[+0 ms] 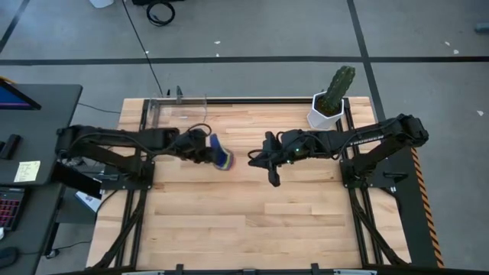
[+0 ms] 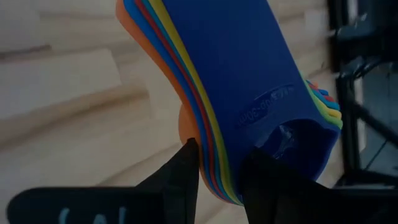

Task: Nest measuring cups in basket
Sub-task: Put the stacked nesting measuring cups into the transparent bin

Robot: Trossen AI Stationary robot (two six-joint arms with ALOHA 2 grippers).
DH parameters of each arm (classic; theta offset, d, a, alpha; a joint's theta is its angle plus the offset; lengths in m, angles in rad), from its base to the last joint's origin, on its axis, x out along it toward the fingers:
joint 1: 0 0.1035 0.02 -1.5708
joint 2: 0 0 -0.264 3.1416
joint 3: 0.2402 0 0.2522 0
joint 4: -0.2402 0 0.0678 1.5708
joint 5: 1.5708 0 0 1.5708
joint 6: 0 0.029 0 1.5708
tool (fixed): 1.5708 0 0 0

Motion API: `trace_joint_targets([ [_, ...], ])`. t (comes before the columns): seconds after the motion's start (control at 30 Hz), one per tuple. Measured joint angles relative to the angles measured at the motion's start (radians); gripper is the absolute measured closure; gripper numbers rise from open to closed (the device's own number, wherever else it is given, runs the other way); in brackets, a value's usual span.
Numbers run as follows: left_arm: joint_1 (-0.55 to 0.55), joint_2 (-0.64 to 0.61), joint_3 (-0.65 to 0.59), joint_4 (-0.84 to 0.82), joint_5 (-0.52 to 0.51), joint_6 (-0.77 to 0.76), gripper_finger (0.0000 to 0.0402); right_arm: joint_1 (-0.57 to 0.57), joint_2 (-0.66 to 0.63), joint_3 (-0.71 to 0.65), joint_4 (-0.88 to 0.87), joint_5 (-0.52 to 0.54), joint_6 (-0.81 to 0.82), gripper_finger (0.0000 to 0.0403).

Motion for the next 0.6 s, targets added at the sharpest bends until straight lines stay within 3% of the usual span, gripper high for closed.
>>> trace_joint_targets([
  [0.17, 0.056, -0.052, 0.001, -0.033, -0.005, -0.005, 0.0306, -0.001, 0.0, 0.0, -0.005, 0.116, -0.041, 0.038],
  [0.33, 0.133, -0.102, 0.01, -0.075, -0.01, 0.0, 0.0307, -0.005, 0.0, 0.0, -0.004, 0.159, -0.094, 0.038],
  [0.6, 0.273, -0.118, 0.102, -0.23, -0.021, 0.081, 0.0315, -0.016, 0.0, 0.0, -0.011, 0.285, -0.142, 0.038],
])
